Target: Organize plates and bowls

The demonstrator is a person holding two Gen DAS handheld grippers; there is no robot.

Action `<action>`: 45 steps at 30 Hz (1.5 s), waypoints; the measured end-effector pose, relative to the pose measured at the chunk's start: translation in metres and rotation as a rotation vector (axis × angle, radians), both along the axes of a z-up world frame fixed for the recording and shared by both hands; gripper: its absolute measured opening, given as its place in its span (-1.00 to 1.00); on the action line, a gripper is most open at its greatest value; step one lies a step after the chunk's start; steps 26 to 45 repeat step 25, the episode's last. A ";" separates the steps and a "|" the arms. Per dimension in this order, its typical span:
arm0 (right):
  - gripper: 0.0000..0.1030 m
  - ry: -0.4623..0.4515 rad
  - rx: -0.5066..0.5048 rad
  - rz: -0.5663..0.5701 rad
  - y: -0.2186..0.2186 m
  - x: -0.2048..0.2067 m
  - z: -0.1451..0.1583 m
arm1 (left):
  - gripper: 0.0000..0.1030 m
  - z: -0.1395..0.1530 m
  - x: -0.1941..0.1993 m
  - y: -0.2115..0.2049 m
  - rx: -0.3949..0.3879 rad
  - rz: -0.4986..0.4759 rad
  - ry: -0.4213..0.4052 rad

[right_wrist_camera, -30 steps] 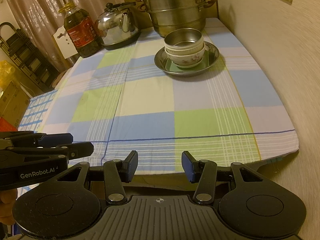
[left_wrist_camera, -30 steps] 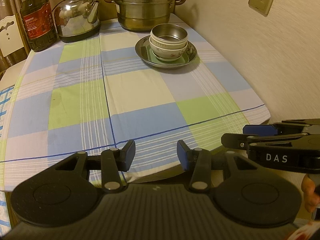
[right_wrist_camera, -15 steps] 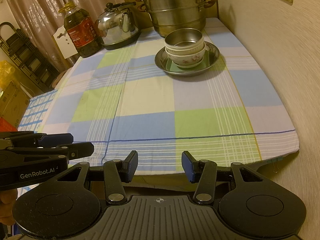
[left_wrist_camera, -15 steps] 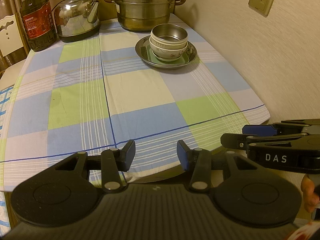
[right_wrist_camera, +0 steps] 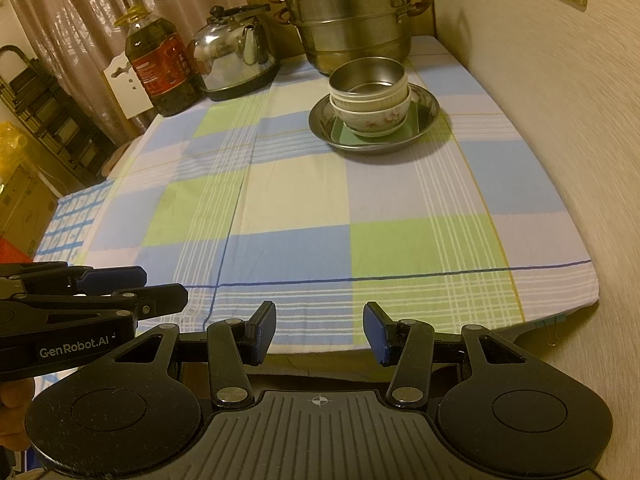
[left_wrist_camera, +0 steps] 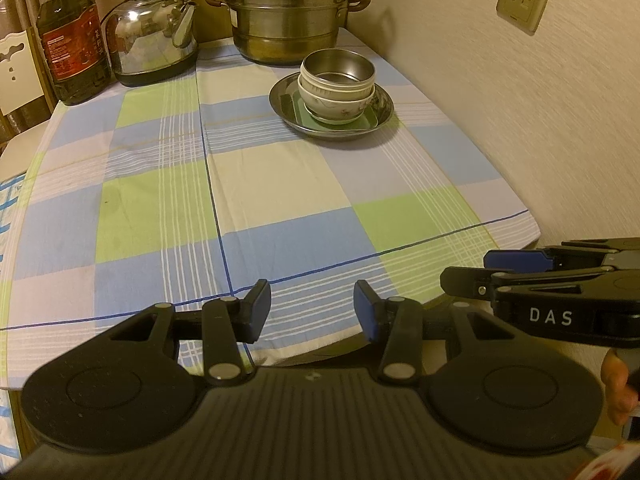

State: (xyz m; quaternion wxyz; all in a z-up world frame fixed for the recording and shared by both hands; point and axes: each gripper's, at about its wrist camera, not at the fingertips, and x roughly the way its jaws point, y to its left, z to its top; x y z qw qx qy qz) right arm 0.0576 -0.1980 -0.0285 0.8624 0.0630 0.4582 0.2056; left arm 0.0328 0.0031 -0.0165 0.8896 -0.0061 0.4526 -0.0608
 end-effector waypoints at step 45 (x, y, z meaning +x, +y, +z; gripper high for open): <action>-0.05 0.010 -0.007 -0.031 0.005 0.011 -0.001 | -0.17 -0.004 0.016 0.008 -0.012 -0.037 0.002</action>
